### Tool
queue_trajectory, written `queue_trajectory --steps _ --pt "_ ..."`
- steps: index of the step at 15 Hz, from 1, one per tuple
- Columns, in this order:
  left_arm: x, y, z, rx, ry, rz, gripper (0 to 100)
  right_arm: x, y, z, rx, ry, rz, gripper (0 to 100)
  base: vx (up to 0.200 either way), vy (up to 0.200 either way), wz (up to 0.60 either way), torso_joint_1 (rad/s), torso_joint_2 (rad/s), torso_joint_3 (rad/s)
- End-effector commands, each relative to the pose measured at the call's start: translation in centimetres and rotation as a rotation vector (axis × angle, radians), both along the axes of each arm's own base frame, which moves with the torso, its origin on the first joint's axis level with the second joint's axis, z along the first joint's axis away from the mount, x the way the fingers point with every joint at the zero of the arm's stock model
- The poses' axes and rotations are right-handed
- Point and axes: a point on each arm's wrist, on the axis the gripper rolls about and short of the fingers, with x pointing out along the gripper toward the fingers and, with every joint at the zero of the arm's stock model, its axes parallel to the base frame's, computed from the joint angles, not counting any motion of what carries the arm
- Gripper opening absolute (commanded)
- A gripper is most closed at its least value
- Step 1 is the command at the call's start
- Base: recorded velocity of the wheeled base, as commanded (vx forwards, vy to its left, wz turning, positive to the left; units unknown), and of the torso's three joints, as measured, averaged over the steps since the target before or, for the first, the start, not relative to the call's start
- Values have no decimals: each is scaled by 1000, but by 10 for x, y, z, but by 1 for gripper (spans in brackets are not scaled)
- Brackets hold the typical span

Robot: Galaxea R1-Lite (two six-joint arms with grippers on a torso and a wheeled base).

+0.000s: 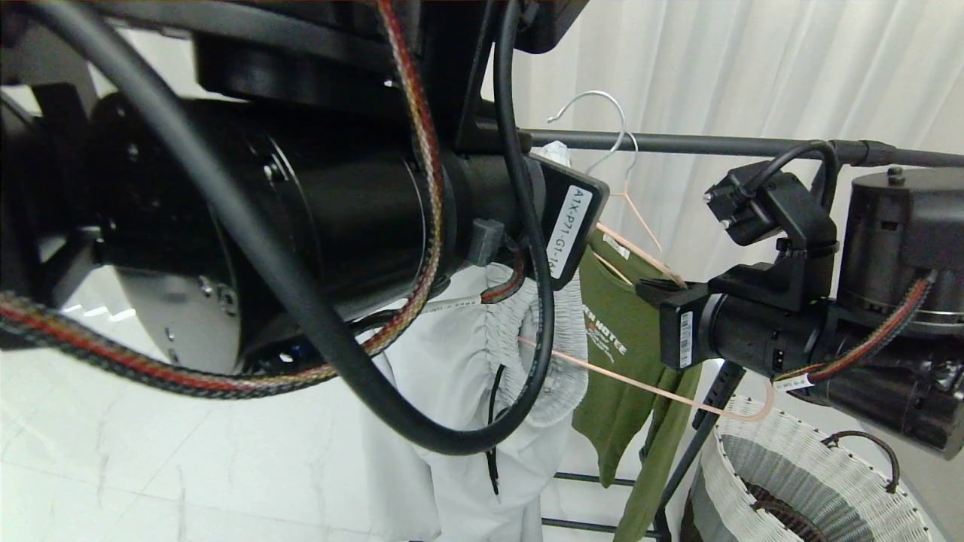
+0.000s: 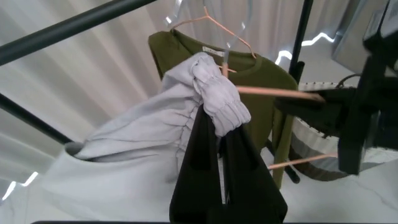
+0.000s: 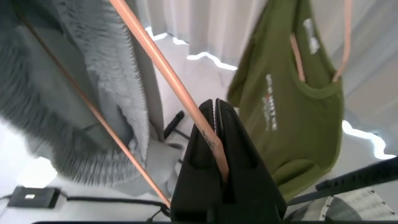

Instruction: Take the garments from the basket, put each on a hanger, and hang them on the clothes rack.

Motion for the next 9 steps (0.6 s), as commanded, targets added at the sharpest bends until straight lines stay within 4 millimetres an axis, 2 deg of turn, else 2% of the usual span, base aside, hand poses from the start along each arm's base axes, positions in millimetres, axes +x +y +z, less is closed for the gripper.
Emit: queue_trajectory --steps 1,8,9 --pt "-3 0 1 -3 -1 -8 0 1 -3 6 33 -30 -8 0 0 0 0 0 0 0" --pt "-9 4 -3 10 9 -20 0 1 -2 15 73 -96 -4 0 0 0 0 0 0 0" --pt "-10 4 -3 8 8 -22 100 1 -2 16 73 -110 -1 0 0 0 0 0 0 0"
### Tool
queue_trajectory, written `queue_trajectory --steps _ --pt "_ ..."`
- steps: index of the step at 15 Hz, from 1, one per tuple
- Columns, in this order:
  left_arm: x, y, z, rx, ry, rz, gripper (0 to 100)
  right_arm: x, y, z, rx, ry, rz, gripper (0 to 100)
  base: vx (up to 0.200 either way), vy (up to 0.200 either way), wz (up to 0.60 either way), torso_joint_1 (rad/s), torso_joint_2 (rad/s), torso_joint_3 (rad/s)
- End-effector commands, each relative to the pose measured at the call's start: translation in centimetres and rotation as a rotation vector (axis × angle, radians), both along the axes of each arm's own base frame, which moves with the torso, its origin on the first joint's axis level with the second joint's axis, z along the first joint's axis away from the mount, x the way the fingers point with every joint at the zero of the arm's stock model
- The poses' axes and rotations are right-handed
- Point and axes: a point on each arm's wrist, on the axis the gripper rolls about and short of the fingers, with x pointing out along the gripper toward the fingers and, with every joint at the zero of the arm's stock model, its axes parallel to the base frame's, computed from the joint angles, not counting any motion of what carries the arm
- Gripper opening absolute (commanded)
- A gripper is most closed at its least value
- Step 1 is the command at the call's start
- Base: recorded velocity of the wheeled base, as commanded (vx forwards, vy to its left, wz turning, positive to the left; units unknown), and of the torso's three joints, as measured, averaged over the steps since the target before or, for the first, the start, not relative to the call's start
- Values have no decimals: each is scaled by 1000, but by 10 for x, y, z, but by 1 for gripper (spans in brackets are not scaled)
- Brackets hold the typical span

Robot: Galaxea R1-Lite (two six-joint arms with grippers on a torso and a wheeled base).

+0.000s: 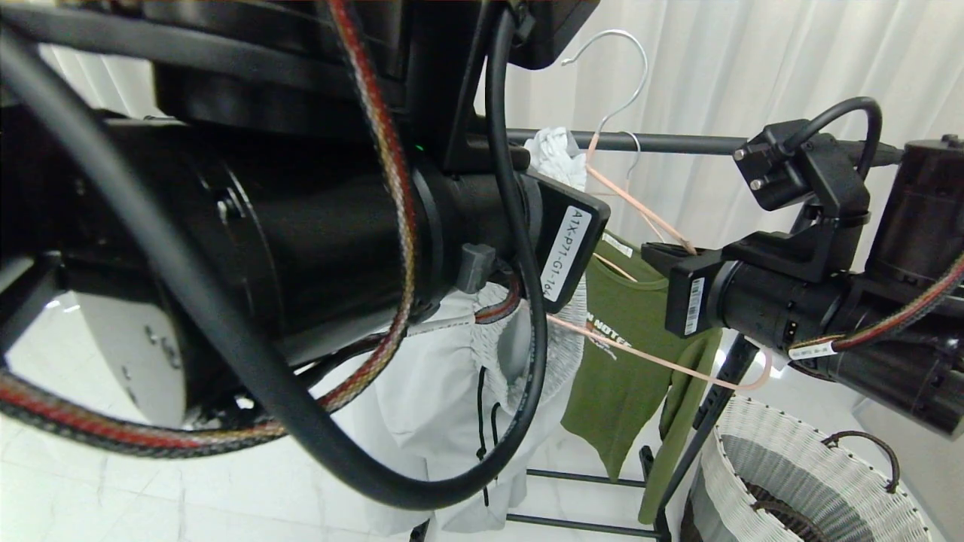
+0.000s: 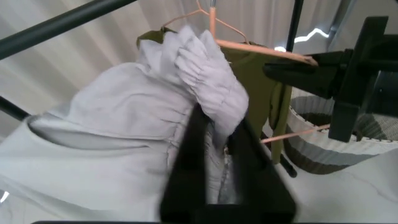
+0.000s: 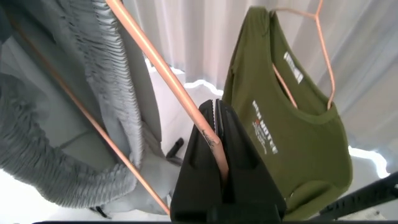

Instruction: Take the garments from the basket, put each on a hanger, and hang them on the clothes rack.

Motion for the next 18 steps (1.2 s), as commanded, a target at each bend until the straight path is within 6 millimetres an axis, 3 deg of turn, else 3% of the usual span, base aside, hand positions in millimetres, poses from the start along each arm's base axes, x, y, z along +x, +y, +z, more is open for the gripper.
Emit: queue_trajectory --steps 1,8,18 --pt "-1 2 1 -3 -2 0 100 0 0 3 8 -19 3 0 0 0 0 0 0 0" --pt "-2 3 0 -7 2 2 100 0 -1 10 41 -97 1 0 0 0 0 0 0 0" --pt "-39 55 -1 -7 -10 -27 100 13 -14 12 9 -133 -69 0 0 0 0 0 0 0"
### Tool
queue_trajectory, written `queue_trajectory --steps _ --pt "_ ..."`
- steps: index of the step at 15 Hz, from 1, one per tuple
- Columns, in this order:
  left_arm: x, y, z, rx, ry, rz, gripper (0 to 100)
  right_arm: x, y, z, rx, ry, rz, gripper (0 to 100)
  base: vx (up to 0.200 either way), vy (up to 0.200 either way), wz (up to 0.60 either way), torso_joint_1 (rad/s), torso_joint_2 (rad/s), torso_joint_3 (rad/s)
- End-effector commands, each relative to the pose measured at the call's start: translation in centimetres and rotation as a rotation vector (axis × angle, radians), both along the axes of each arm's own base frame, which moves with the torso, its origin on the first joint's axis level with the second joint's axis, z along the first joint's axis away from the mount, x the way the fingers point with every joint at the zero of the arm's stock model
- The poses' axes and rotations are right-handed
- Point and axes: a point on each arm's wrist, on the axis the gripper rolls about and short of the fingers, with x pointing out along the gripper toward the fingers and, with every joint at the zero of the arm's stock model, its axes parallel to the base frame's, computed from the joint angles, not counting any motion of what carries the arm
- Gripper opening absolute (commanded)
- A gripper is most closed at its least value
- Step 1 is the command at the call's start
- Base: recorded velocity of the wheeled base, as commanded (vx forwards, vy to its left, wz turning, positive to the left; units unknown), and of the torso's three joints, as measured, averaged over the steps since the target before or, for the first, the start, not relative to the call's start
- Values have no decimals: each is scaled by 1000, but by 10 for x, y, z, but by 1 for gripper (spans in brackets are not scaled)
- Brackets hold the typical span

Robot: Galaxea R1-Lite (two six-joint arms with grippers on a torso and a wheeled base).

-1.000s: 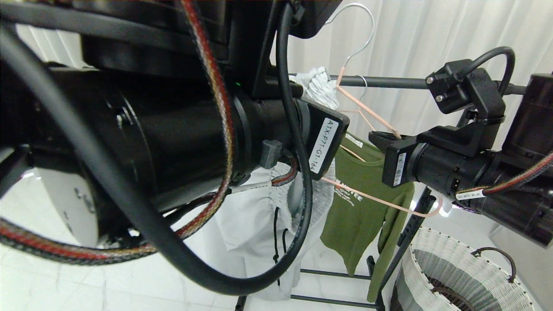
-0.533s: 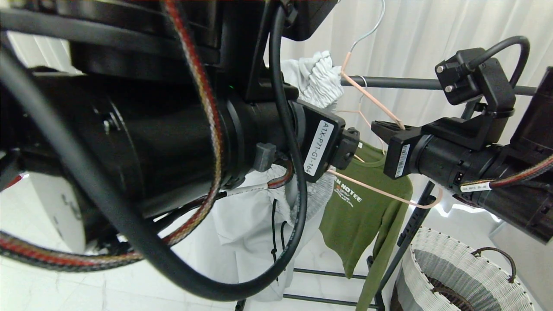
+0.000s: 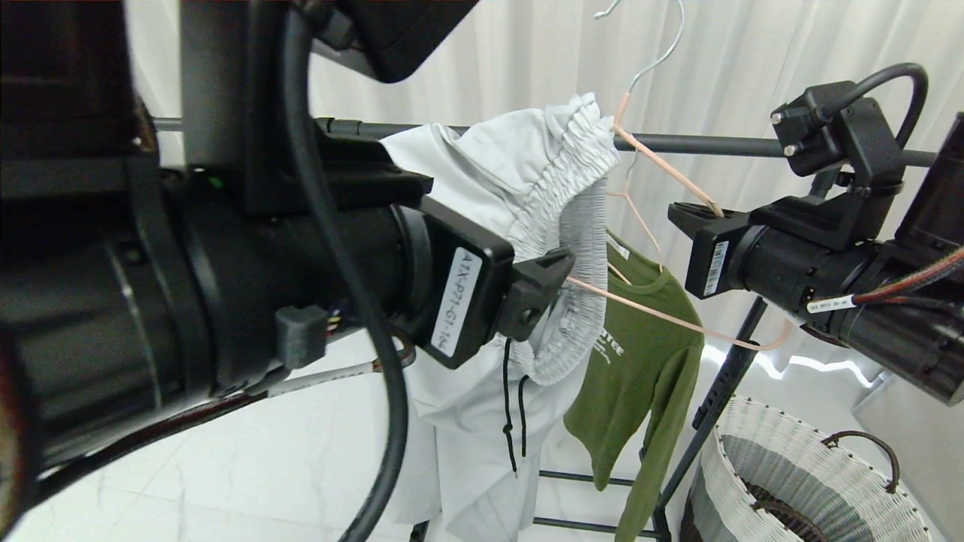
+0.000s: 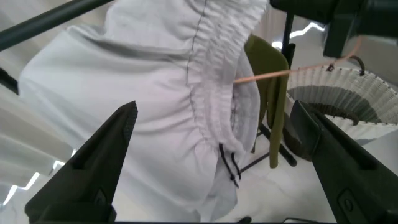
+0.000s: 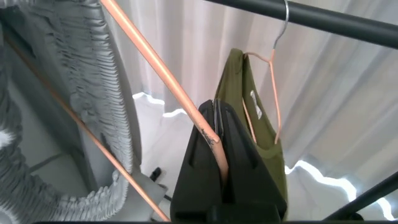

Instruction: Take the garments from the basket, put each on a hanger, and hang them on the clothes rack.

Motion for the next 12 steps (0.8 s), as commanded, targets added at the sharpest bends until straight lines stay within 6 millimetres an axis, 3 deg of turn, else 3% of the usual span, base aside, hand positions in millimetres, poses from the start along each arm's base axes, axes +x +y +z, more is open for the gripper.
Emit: queue_trajectory --steps 1,4,7,10,12 --pt "-13 22 0 -13 -9 -1 100 0 -2 1 -7 -8 -4 0 0 0 0 0 0 0" --pt "-18 55 1 34 -69 33 100 -4 -5 -1 -26 -11 -3 0 0 0 0 0 0 0" --pt "-3 78 10 113 -146 26 100 -9 -10 -5 -41 -9 -2 0 0 0 0 0 0 0" --pt "24 83 9 250 -213 -81 100 -18 -11 -11 -76 -8 20 0 0 0 0 0 0 0" --pt "38 72 9 275 -217 -132 100 -22 -10 -14 -78 -13 38 0 0 0 0 0 0 0"
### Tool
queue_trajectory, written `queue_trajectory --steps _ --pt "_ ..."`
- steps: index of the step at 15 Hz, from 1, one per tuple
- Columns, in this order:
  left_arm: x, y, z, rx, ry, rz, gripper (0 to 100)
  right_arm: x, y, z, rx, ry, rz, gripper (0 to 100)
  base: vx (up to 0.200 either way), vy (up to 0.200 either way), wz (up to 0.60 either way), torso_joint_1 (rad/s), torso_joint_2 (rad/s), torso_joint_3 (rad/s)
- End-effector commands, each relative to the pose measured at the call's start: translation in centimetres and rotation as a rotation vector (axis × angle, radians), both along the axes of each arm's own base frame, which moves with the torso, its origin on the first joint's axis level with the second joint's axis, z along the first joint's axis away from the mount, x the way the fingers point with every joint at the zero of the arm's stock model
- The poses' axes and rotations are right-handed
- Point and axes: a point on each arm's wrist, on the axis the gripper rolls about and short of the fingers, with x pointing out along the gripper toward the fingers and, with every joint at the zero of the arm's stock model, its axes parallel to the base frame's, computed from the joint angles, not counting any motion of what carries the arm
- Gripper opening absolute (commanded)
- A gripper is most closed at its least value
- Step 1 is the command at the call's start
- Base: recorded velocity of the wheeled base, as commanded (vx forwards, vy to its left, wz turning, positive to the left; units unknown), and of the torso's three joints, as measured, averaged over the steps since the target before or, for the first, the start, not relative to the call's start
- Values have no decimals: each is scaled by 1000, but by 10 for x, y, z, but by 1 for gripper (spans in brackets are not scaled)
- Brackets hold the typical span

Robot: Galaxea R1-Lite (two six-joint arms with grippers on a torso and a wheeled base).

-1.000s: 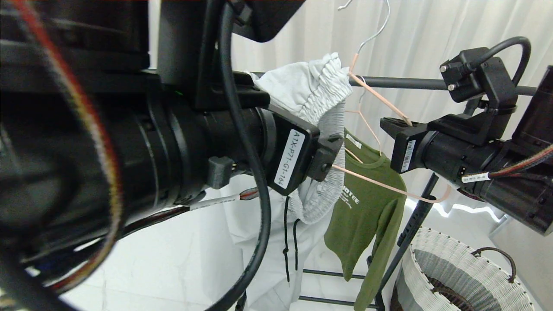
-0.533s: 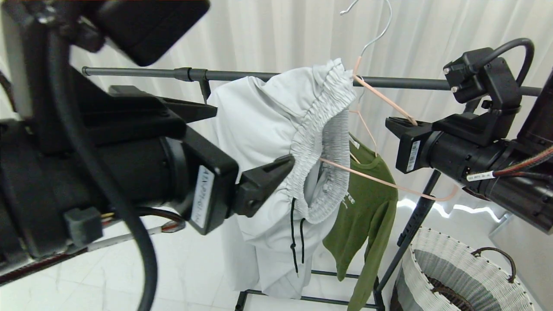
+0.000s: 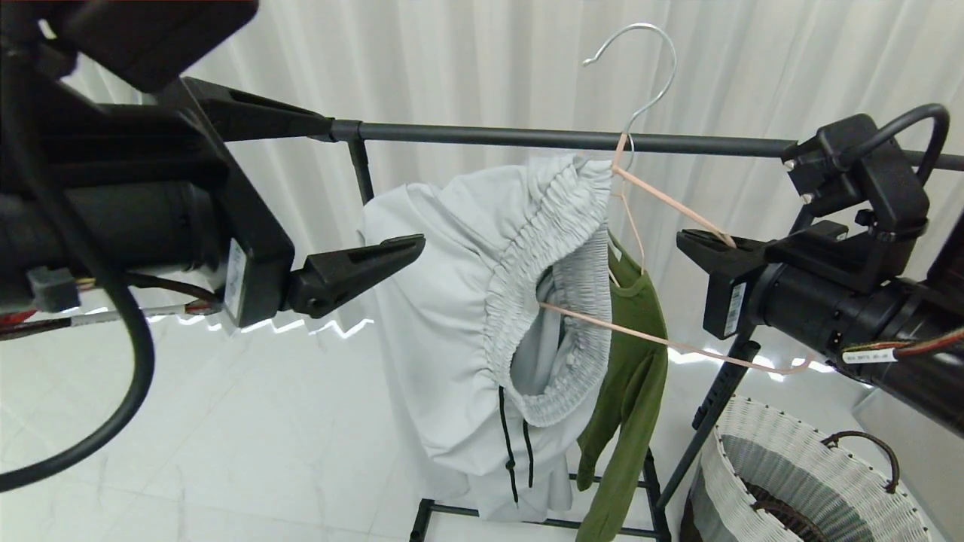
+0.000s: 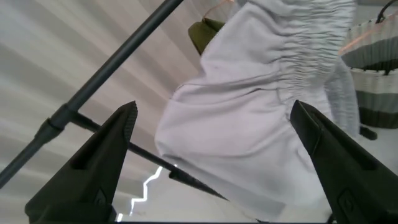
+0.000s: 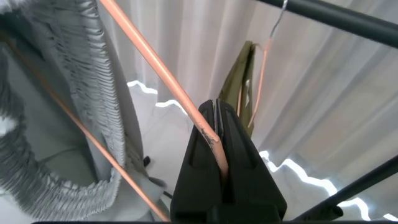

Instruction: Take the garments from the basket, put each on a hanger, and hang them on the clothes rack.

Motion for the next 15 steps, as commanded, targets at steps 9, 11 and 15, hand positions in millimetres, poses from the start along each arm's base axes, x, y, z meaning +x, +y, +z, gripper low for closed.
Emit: queue_trajectory --steps 9,11,15 --pt "53 -53 -21 65 95 -120 100 -19 8 -12 -56 -32 82 0 0 0 0 0 0 0" --pt "55 -54 -24 74 104 -116 100 -22 9 -10 -56 -53 91 0 0 0 0 0 0 0" --pt "57 -54 -28 83 116 -113 100 -27 13 -7 -35 -88 116 0 0 0 0 0 0 0"
